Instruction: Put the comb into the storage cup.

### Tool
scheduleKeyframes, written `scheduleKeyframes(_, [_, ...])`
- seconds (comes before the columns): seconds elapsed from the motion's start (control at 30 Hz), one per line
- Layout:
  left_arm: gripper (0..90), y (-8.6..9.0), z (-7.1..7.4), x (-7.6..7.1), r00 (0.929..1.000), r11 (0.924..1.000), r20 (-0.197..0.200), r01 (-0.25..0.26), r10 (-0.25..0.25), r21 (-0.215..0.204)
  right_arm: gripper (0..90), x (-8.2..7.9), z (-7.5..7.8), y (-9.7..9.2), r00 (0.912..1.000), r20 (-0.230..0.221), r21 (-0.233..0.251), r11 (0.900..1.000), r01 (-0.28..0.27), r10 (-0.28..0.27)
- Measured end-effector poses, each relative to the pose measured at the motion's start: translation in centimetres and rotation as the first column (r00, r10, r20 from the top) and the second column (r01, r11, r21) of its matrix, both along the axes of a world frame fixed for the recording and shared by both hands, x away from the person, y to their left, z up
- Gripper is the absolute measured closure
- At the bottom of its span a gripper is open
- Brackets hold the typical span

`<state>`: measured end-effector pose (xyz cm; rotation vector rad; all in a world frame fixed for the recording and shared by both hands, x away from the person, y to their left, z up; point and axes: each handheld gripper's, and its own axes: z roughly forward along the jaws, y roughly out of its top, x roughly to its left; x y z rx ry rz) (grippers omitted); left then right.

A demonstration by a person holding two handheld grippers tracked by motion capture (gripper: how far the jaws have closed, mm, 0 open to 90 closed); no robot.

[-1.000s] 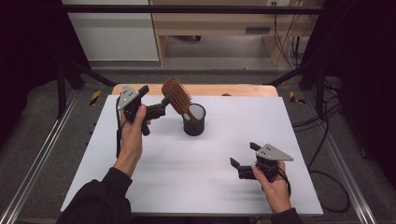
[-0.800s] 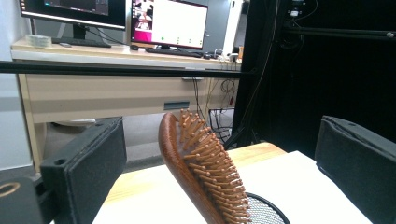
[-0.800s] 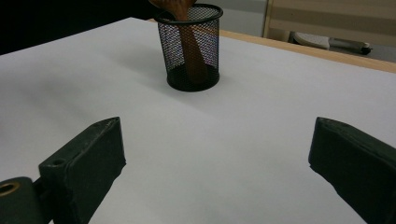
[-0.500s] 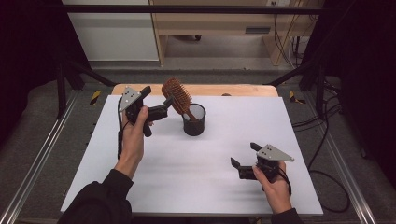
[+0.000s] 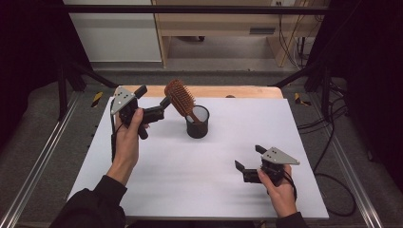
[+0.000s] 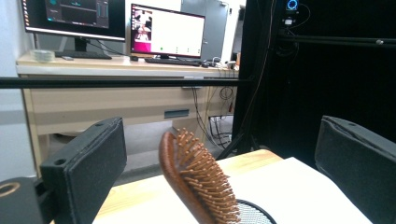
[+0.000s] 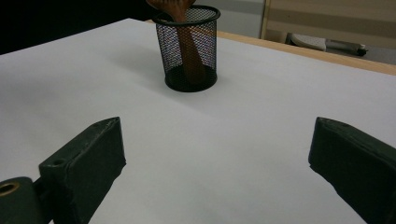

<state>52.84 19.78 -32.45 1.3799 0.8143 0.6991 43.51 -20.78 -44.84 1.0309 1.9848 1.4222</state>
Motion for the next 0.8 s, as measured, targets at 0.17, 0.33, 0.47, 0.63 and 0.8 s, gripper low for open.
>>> scheduleKeyframes(0.17, [1.8,1.0,0.4,-0.6,0.9998,0.9997,0.006,-0.02,0.02,0.015,3.6,0.0,0.0,0.0,1.0,-0.002,0.002,1.0,0.0,0.0])
scheduleKeyframes(0.33, [1.1,1.8,0.9,-1.0,1.0,0.9999,0.001,0.004,-0.004,-0.016,3.7,0.0,0.0,0.0,1.0,0.001,0.005,1.0,-0.003,0.003])
scheduleKeyframes(0.47, [1.0,2.4,1.2,-1.5,0.9999,1.0,0.016,-0.002,0.002,-0.007,3.6,0.0,0.0,0.0,1.0,0.003,0.011,0.9999,-0.006,0.006])
scheduleKeyframes(0.63, [1.0,3.0,1.1,-1.8,0.9995,0.9998,0.026,-0.016,0.016,0.013,3.6,-0.1,0.1,0.1,0.9999,0.011,0.008,0.9999,-0.008,0.008])
scheduleKeyframes(0.8, [1.0,3.6,0.9,-2.3,0.9995,0.9997,0.023,-0.023,0.023,-0.005,3.6,-0.1,0.1,0.1,0.9998,0.015,0.014,0.9998,-0.014,0.014])
